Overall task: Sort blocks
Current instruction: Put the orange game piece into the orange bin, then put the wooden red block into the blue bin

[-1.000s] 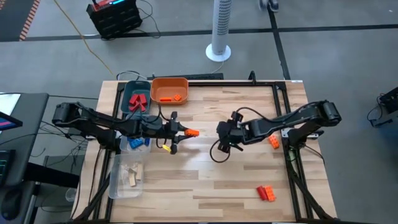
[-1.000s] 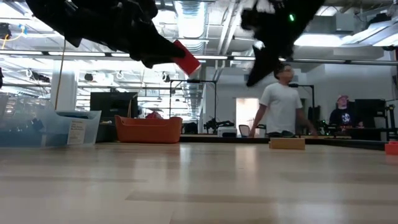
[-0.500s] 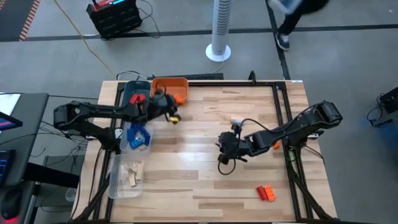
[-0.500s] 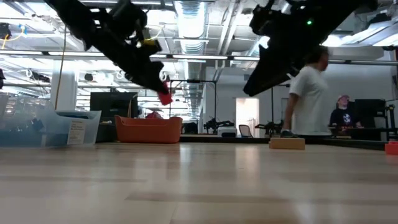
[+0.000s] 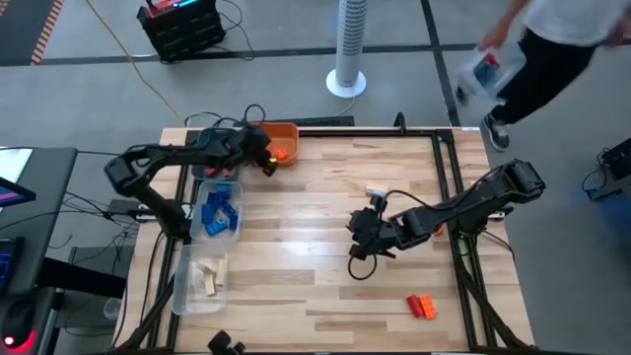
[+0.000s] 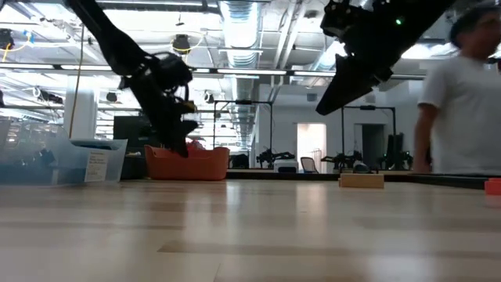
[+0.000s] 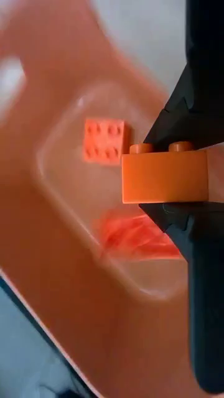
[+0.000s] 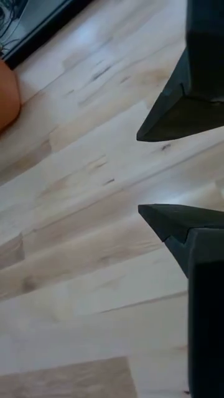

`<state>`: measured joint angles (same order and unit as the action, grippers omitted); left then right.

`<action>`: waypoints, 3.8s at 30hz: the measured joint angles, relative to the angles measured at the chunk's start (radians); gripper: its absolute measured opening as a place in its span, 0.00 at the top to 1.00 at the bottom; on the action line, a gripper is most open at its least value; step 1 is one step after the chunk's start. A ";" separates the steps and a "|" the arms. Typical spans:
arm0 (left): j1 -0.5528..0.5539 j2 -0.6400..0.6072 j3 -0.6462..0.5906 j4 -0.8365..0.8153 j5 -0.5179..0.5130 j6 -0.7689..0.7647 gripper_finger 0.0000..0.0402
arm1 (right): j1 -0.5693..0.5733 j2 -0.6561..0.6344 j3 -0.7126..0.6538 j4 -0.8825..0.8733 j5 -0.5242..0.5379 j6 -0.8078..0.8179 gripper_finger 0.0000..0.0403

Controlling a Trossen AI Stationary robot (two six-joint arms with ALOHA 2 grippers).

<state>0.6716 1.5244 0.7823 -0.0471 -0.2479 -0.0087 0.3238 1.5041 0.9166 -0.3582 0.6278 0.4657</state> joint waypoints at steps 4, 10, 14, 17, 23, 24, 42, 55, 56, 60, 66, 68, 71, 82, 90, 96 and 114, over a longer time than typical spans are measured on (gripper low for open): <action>-0.003 0.055 0.049 -0.029 -0.010 0.012 0.73 | 0.014 0.000 0.051 -0.074 -0.003 0.004 0.57; -0.053 0.048 0.082 -0.055 0.000 0.059 0.63 | 0.067 0.000 0.142 -0.213 -0.007 0.089 0.57; -0.078 0.007 0.090 -0.061 0.000 0.105 0.55 | 0.106 0.000 0.197 -0.288 -0.007 0.149 0.57; -0.089 -0.031 0.090 -0.068 0.000 0.119 0.50 | 0.132 0.000 0.227 -0.330 -0.010 0.215 0.57; -0.135 -0.124 0.090 -0.152 -0.001 0.108 0.43 | 0.163 0.008 0.233 -0.449 -0.239 0.492 0.57; -0.147 -0.142 0.090 -0.167 0.000 0.101 0.43 | 0.166 0.016 0.232 -0.467 -0.299 0.545 0.56; -0.475 -0.376 0.080 -0.218 0.000 0.052 0.43 | 0.423 0.214 0.218 -0.554 -0.790 1.205 0.43; -0.509 -0.368 0.079 -0.190 -0.001 0.094 0.43 | 0.444 0.280 0.218 -0.561 -0.789 1.217 0.43; -0.509 -0.368 0.079 -0.190 -0.001 0.094 0.43 | 0.442 0.294 0.218 -0.559 -0.789 1.205 0.43; -0.509 -0.368 0.079 -0.190 -0.001 0.101 0.43 | 0.432 0.347 0.218 -0.561 -0.810 1.145 0.43; -0.509 -0.368 0.079 -0.199 -0.001 0.102 0.43 | 0.425 0.378 0.223 -0.554 -0.836 1.083 0.47; -0.509 -0.368 0.079 -0.199 -0.001 0.102 0.43 | 0.425 0.378 0.223 -0.556 -0.836 1.074 0.50; -0.509 -0.368 0.079 -0.200 -0.001 0.101 0.43 | 0.425 0.377 0.222 -0.557 -0.836 1.070 0.59; -0.509 -0.366 0.079 -0.234 0.199 0.086 0.43 | 0.389 0.362 0.291 -0.556 -0.527 0.921 0.80; -0.581 -0.359 -0.103 0.111 0.356 0.033 0.43 | 0.347 0.306 0.304 -0.490 0.148 0.818 0.78; -0.649 -0.359 -0.282 0.504 0.356 0.038 0.43 | 0.285 0.316 0.304 -0.283 0.519 0.598 0.78; -0.720 -0.359 -0.300 0.553 0.347 0.094 0.43 | 0.046 0.316 0.305 0.674 0.220 -0.469 0.78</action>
<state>-0.0486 1.1650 0.4828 0.5062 0.0990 0.0853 0.3701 1.8198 1.2213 0.3161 0.8476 -0.0036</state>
